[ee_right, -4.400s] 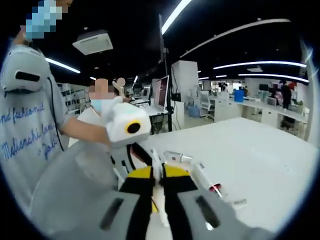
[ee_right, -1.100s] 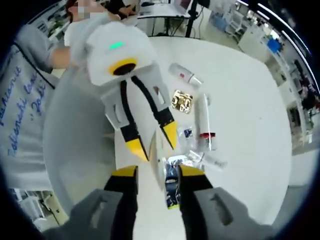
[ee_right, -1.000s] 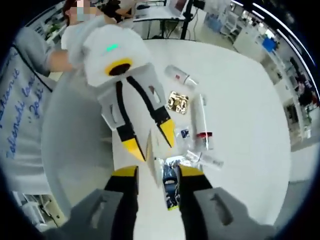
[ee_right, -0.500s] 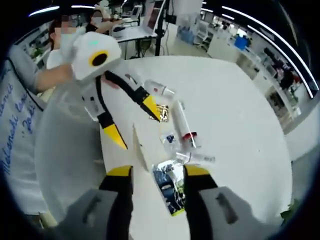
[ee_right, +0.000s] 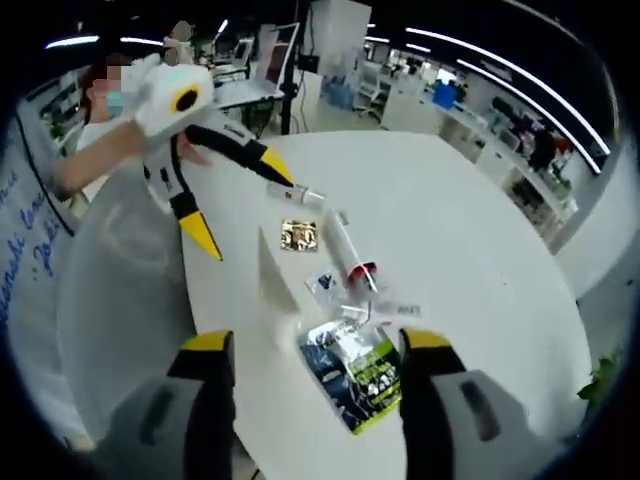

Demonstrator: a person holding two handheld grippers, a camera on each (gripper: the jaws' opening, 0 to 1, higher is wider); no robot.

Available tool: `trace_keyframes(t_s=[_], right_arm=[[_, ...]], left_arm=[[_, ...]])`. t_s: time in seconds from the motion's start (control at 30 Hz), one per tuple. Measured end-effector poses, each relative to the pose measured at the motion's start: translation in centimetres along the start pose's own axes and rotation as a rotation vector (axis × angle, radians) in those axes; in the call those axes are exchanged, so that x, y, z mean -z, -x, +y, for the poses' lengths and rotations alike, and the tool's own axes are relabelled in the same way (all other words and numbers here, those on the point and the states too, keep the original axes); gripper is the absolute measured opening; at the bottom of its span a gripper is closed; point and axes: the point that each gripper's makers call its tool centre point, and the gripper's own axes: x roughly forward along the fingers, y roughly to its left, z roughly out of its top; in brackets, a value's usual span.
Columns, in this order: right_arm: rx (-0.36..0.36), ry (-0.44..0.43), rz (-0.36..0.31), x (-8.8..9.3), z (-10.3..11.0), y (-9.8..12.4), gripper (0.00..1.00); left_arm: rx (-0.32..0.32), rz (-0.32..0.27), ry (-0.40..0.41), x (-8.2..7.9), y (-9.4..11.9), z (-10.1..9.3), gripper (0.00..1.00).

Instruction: Arrange the skincare products in the storage area until every visible bottle or jar stands upright without overlapping.

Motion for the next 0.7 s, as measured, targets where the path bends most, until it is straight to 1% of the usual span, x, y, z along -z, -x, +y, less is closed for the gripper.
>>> trace_keyframes(t_s=[0.1, 0.13, 0.2, 0.27, 0.37, 0.43, 0.5, 0.6, 0.7], right_arm=[[0.019, -0.032, -0.031, 0.2, 0.3, 0.4, 0.74], [0.032, -0.043, -0.047, 0.3, -0.1, 0.5, 0.77], [0.055, -0.044, -0.061, 0.5, -0.1, 0.9, 0.81], [0.079, -0.065, -0.077, 0.5, -0.4, 1.2, 0.83], [0.111, -0.107, -0.150, -0.2, -0.4, 2.0, 0.84], [0.128, -0.121, -0.192, -0.6, -0.4, 2.4, 0.85], [0.133, -0.134, -0.202, -0.5, -0.5, 2.8, 0.86], [0.138, -0.142, -0.215, -0.2, 0.1, 2.9, 0.87], [0.155, -0.186, -0.241, 0.2, 0.4, 3.1, 0.90]], left_arm=[[-0.023, -0.004, 0.013, 0.1, 0.8, 0.5, 0.69], [-0.039, -0.007, 0.029, 0.1, 1.2, 0.8, 0.71], [-0.054, -0.006, 0.054, 0.2, 1.8, 1.1, 0.75], [-0.066, -0.007, 0.064, 0.3, 2.3, 1.3, 0.78], [-0.091, -0.009, 0.075, 0.5, 3.1, 1.7, 0.80], [-0.109, -0.011, 0.089, 0.7, 3.6, 1.9, 0.83], [-0.121, -0.025, 0.105, 0.9, 4.1, 2.1, 0.85], [-0.147, -0.048, 0.106, 1.2, 4.6, 2.4, 0.94], [-0.156, -0.034, 0.102, 1.7, 5.0, 2.1, 0.94]])
